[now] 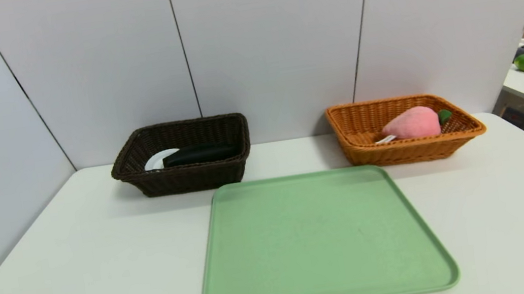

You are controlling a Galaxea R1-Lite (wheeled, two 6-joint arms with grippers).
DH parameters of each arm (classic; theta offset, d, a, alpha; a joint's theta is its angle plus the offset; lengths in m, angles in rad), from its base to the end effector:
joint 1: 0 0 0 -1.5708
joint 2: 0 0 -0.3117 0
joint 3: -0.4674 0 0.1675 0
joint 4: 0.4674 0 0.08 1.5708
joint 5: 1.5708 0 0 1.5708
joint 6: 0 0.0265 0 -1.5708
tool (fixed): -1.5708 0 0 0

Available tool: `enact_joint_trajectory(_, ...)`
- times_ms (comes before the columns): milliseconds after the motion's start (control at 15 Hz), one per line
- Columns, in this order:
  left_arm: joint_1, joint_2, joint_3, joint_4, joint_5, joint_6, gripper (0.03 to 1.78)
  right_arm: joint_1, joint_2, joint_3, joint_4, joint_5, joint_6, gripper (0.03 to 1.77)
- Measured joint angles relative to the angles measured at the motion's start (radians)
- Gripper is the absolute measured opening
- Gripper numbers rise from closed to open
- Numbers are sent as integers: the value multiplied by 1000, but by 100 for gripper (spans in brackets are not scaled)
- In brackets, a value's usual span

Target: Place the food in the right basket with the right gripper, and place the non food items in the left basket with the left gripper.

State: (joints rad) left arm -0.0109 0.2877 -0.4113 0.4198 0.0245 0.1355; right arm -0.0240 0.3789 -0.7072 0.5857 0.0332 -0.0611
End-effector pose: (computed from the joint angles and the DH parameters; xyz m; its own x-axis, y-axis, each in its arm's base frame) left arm -0.0579 0.0013 0.1507 0.9564 0.0141 -0.2918 0.0270 0.9903 0.1363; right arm -0.0694 0.0025 0.2078 0.9670 0.0100 -0.2544 -0.0236 0.9984 -0.0506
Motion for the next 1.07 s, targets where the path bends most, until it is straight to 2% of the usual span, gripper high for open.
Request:
enact_joint_trajectory(533,2,-155,83,-21,7,-10,169,13,-191,72,-26,13,-4,169)
enact_joint_trajectory(600,2,-167,96,-51,7,-11,169,14,-206,75,-59,11,-4,169)
enact_joint_trajectory(867,3,-199,214,-282,0,-1,169,16,-254,175,-252,7,-14,169)
enact_joint_trajectory(1067,2,-234,277,-301,-8,1,169,17,-290,290,-386,7,-19,169)
